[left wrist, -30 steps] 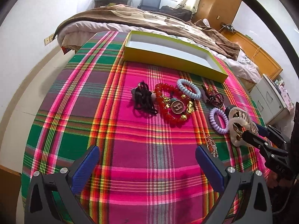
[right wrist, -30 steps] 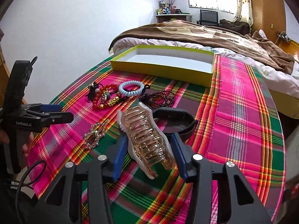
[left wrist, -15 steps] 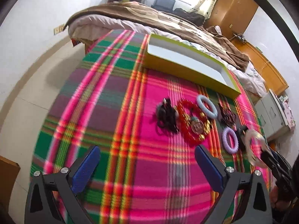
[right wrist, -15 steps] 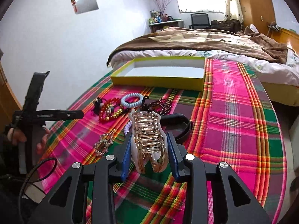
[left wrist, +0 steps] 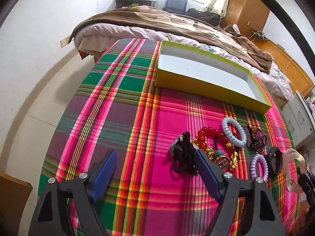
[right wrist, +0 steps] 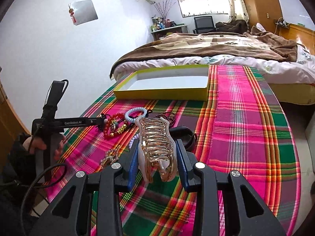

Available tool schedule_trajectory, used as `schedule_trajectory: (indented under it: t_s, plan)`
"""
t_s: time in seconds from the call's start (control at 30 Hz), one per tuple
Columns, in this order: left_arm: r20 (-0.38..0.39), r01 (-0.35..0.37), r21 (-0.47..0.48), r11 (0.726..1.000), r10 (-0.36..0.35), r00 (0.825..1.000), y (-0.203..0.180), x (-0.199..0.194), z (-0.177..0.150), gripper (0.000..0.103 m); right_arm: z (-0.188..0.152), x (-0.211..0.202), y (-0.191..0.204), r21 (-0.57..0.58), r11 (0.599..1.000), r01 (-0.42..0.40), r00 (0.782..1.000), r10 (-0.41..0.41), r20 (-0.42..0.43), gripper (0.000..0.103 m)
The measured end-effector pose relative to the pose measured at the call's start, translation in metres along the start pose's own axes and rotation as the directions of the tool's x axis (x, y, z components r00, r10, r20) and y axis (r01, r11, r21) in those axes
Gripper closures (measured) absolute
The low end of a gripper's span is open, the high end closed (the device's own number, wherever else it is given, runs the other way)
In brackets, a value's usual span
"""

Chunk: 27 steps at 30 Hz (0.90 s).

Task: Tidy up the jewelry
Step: 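Grasp the black cord hair tie with the left gripper while the right holds the clip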

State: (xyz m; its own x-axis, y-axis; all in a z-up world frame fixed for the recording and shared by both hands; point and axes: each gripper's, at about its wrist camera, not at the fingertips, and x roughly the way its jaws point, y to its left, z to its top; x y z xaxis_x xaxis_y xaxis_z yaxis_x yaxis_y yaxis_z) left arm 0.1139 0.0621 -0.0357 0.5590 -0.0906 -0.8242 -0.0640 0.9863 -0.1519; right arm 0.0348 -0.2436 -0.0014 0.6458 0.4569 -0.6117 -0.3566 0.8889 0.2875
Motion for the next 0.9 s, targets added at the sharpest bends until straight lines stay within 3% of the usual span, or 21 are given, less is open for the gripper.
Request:
schedule_trajectory:
  t_s: [0.27,0.6,0.9]
  plan:
    - [0.009,0.016,0.029,0.999,-0.017,1.000,-0.010,0.008,0.007,0.032,0.000,0.002,-0.001,0.007,1.000,-0.007,1.000,0.007,0.000,0.067]
    - [0.010,0.021,0.044,0.999,-0.022,1.000,-0.015,0.010,0.009,0.072,0.001,0.002,-0.004,0.017,1.000,-0.002,1.000,0.002,0.000,0.067]
    - [0.033,0.022,0.046,0.999,-0.024,0.999,-0.011,-0.003,0.007,0.073,0.004,0.001,-0.003,0.020,1.000,0.020,1.000,-0.020,0.006,0.067]
